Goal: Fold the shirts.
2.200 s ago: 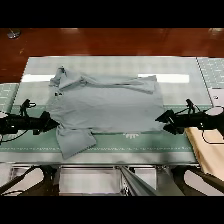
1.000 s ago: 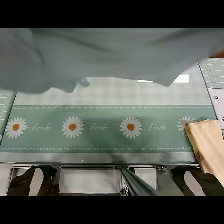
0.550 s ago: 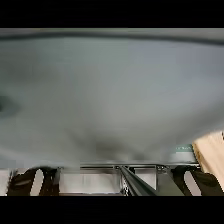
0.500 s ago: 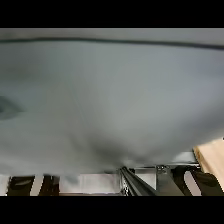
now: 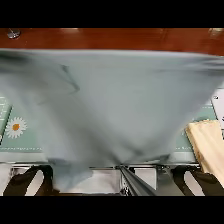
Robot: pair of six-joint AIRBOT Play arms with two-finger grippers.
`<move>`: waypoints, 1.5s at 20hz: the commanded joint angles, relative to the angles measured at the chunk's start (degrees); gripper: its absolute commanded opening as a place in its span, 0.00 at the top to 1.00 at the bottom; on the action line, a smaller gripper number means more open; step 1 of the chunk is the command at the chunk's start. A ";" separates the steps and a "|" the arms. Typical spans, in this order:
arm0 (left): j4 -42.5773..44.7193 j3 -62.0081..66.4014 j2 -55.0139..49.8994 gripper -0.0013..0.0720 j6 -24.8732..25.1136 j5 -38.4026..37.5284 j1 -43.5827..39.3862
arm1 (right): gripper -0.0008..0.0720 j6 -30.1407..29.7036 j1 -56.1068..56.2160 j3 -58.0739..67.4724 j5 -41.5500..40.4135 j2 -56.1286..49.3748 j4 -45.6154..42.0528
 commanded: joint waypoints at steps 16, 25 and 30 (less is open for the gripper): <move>-16.46 9.29 -51.39 0.96 -6.21 18.47 -8.79 | 0.96 -2.27 0.35 14.60 -15.37 -62.07 22.43; -12.76 9.25 -53.09 0.96 3.43 -6.40 -2.21 | 0.96 -3.82 -1.16 12.13 0.81 -59.84 11.56; -10.51 8.33 -55.41 0.95 5.51 -10.91 -1.66 | 0.96 -2.25 -0.44 7.65 0.07 -59.84 8.20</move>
